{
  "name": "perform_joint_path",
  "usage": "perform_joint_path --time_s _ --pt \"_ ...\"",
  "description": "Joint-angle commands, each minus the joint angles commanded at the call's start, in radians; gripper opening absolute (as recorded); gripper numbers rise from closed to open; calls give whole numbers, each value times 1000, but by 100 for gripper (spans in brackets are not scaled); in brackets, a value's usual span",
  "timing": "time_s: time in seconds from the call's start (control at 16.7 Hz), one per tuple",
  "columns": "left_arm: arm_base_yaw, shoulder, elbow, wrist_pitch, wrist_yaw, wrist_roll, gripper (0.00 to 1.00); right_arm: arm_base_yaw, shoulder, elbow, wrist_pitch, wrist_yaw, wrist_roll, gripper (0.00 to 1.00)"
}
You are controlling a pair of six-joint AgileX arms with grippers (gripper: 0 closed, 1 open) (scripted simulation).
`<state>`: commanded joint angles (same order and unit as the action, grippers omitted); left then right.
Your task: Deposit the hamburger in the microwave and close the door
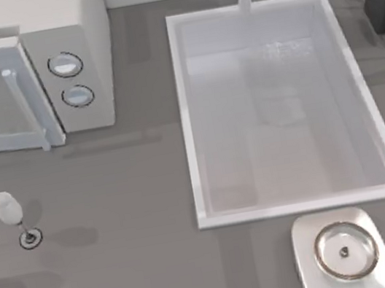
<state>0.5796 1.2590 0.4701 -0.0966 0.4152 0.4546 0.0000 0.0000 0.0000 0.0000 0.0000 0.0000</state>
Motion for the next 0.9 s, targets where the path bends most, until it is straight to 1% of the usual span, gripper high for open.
perform_joint_path --time_s 0.18,0.3,0.66,0.78,0.9 --pt "3 8 5 -1 3 -1 0 0 0 0 0 0 0 100" --pt "-14 45 38 19 -12 -19 0 0 0 0 0 0 0 100" --pt "-152 331 224 133 -94 -121 0 0 0 0 0 0 0 100" --pt "-187 384 267 161 -117 -148 0 0 0 0 0 0 0 100" --pt "-196 395 278 168 -123 -155 0 0 0 0 0 0 0 100"
